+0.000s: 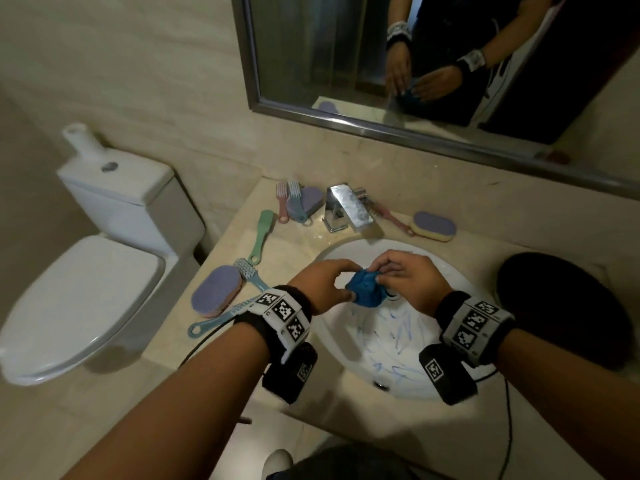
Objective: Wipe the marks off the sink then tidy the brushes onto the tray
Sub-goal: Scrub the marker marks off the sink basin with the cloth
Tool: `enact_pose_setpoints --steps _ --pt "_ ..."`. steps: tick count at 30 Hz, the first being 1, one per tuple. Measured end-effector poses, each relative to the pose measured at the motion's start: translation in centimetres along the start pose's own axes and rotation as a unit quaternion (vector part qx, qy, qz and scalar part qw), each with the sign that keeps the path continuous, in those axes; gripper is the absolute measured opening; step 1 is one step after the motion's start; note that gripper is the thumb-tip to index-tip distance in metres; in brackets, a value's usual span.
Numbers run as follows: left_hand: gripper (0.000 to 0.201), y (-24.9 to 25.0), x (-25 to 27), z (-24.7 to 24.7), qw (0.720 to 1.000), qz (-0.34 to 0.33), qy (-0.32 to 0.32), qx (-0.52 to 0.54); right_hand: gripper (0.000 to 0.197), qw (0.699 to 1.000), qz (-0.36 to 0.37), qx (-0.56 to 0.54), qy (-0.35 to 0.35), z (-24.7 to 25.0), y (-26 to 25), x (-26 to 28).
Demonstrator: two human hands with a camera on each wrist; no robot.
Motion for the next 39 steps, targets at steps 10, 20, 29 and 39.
enact_pose_setpoints --steps 10,20,29,39 --pt "0.026 -1.0 0.7 2.6 0.994 0.066 0.083 0.035 0.016 0.997 -0.038 -0.022 0.067 2.0 -1.7 -0.9" --pt "0.034 1.7 -0.5 2.3 0.994 0.026 0.084 0.064 0.017 0.99 -0.033 -0.136 -0.007 0.1 -4.2 -1.9" --pt "0.019 0.9 -0.2 4.5 0.994 0.014 0.104 0.031 0.021 1.0 0.008 -0.002 -0.02 1.6 -5.4 -1.9" --pt "0.02 -1.3 0.6 5.4 0.989 0.041 0.135 0.032 0.014 0.975 0.044 0.21 0.067 5.3 -3.8 -1.2"
Point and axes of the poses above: each hand's wrist, its own x-axis away from the middle knuckle, its own z-axis out of the back of the hand, y = z × x, the point moved 3 cm from there along -x, towards the middle knuckle, and after that the axes turned 5 degrees about x, right-handed, at the moved point
